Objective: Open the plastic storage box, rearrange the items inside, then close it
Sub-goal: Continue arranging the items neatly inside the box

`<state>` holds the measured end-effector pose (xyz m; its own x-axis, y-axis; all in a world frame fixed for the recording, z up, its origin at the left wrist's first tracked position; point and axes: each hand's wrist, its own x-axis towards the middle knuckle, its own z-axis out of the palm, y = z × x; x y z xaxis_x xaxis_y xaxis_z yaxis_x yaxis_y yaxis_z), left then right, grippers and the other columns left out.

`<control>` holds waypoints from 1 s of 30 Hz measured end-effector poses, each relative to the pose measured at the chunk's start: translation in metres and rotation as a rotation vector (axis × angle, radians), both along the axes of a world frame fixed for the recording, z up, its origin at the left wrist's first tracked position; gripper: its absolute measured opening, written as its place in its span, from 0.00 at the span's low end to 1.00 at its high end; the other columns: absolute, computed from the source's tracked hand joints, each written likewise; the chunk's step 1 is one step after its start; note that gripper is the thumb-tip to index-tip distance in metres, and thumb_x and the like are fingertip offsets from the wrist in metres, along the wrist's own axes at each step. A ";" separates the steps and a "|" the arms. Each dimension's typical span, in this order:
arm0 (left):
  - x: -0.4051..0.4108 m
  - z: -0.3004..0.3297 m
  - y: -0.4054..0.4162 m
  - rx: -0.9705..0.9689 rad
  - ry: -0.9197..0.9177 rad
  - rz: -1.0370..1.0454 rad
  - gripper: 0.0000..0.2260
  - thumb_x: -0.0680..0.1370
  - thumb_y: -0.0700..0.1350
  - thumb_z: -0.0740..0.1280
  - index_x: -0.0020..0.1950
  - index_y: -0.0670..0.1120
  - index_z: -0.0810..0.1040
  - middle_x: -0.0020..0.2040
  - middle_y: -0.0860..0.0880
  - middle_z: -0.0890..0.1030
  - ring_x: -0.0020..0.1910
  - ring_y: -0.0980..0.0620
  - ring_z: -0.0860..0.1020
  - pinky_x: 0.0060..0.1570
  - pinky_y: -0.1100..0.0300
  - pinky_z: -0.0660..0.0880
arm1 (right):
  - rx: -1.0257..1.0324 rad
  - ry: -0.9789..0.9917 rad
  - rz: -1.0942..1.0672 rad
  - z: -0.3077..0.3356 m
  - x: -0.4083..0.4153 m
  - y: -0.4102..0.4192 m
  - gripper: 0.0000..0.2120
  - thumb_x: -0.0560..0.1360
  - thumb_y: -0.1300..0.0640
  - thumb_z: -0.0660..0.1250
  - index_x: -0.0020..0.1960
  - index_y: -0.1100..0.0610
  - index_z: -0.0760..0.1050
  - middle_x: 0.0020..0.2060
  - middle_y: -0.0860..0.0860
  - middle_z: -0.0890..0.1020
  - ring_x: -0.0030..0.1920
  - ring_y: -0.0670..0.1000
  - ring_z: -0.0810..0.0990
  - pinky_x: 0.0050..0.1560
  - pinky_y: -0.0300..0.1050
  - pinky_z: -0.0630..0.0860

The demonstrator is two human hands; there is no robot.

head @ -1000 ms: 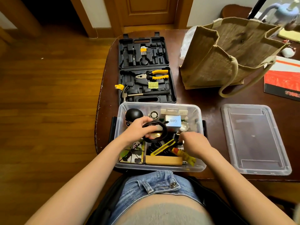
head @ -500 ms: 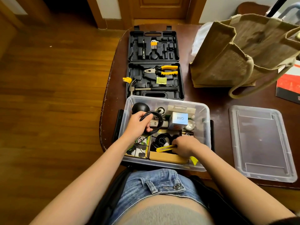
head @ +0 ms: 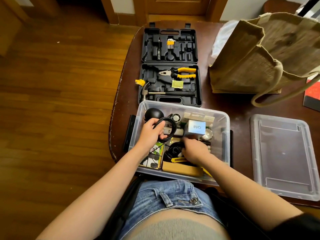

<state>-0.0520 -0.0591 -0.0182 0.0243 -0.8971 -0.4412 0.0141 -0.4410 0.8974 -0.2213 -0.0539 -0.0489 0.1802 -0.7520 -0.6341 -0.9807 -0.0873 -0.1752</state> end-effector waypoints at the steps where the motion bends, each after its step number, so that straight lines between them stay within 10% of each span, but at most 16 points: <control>1: 0.001 0.001 0.000 0.001 0.004 0.002 0.06 0.81 0.39 0.60 0.52 0.37 0.73 0.28 0.54 0.67 0.26 0.58 0.69 0.39 0.64 0.77 | -0.009 0.029 0.023 -0.005 0.004 0.001 0.16 0.75 0.58 0.61 0.62 0.57 0.69 0.55 0.57 0.80 0.53 0.60 0.79 0.43 0.48 0.72; 8: 0.005 0.014 -0.002 -0.006 0.066 0.020 0.05 0.81 0.39 0.59 0.46 0.41 0.70 0.27 0.53 0.66 0.26 0.57 0.69 0.46 0.55 0.78 | -0.097 0.148 0.136 -0.013 0.017 -0.011 0.11 0.73 0.63 0.64 0.55 0.59 0.76 0.51 0.55 0.81 0.51 0.57 0.80 0.41 0.46 0.73; 19: 0.004 0.011 -0.005 -0.003 0.086 0.016 0.05 0.82 0.40 0.60 0.48 0.40 0.72 0.29 0.51 0.68 0.28 0.56 0.69 0.49 0.51 0.76 | -0.433 -0.280 0.017 0.023 -0.018 0.026 0.05 0.74 0.50 0.63 0.46 0.52 0.71 0.43 0.47 0.76 0.45 0.52 0.76 0.33 0.44 0.67; 30: -0.004 0.018 -0.015 0.052 0.165 0.029 0.09 0.82 0.39 0.57 0.44 0.41 0.72 0.39 0.45 0.76 0.36 0.51 0.79 0.45 0.58 0.79 | -0.114 -0.782 -0.271 0.084 -0.050 0.011 0.11 0.78 0.62 0.63 0.56 0.51 0.78 0.47 0.46 0.83 0.45 0.44 0.80 0.51 0.46 0.78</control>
